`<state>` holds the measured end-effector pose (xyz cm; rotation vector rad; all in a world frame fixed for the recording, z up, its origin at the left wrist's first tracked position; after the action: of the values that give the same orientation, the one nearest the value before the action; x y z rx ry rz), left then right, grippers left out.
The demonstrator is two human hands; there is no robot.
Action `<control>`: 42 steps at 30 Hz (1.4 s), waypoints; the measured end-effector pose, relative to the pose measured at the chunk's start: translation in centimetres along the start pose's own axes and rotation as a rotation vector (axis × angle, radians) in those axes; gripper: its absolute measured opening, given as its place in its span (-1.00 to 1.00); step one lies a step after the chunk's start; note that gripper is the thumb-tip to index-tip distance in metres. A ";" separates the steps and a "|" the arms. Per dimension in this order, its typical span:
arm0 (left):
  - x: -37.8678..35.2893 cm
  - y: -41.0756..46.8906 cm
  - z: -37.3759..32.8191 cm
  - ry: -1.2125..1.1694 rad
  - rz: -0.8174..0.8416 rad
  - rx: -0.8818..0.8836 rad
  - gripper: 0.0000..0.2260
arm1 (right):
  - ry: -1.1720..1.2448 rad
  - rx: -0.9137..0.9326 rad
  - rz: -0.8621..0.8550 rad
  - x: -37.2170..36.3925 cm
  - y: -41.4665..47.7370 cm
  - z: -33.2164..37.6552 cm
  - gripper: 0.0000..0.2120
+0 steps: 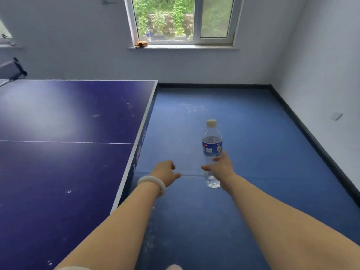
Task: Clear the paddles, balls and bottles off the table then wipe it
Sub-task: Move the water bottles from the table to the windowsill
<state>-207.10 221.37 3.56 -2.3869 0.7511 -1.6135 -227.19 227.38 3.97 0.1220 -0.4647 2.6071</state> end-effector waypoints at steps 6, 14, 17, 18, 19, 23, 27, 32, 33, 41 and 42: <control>4.6 9.3 -0.3 -0.054 -0.057 0.140 -0.63 | -0.047 0.010 0.165 -3.4 11.5 4.1 -0.47; 10.8 29.5 -1.8 -0.085 -0.029 0.156 -0.67 | -0.054 -0.056 0.237 -7.2 31.6 9.6 -0.51; 13.8 36.6 -3.1 -0.064 0.001 0.145 -0.67 | -0.050 -0.080 0.217 -7.7 38.7 12.3 -0.50; 14.7 39.2 -3.7 -0.058 0.004 0.136 -0.68 | -0.051 -0.080 0.203 -7.7 41.3 13.3 -0.50; 15.7 41.7 -4.3 -0.055 0.005 0.131 -0.68 | -0.052 -0.078 0.191 -7.6 43.7 14.2 -0.49; 18.6 51.1 -7.1 -0.041 0.017 0.119 -0.69 | -0.043 -0.093 0.160 -7.4 53.1 16.9 -0.51; 22.3 61.9 -9.9 -0.045 -0.008 0.125 -0.69 | -0.039 -0.113 0.174 -8.1 64.5 19.5 -0.51; 27.2 73.8 -12.6 -0.062 -0.066 0.205 -0.72 | -0.073 -0.089 0.257 -10.2 79.0 24.2 -0.51; 28.1 76.0 -13.0 -0.068 -0.075 0.226 -0.72 | -0.063 -0.094 0.271 -10.6 81.6 25.4 -0.50; 36.1 91.5 -13.2 -0.180 -0.150 0.330 -0.73 | -0.170 -0.065 0.376 -17.4 99.5 32.9 -0.47; 37.2 93.7 -12.8 -0.184 -0.156 0.343 -0.73 | -0.163 -0.064 0.388 -18.6 101.7 33.7 -0.47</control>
<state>-237.21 124.30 1.55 -2.3411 0.2375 -1.4121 -259.43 123.51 1.63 0.2452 -0.6883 2.9699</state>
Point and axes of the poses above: each hand's wrist, its own y-axis towards the middle knuckle, its own x-axis out of the back of the hand, z = x × y, the point moved 5 cm from there along y, towards the middle knuckle, and after that the axes turned 8 degrees about y, right-handed, at the moved point
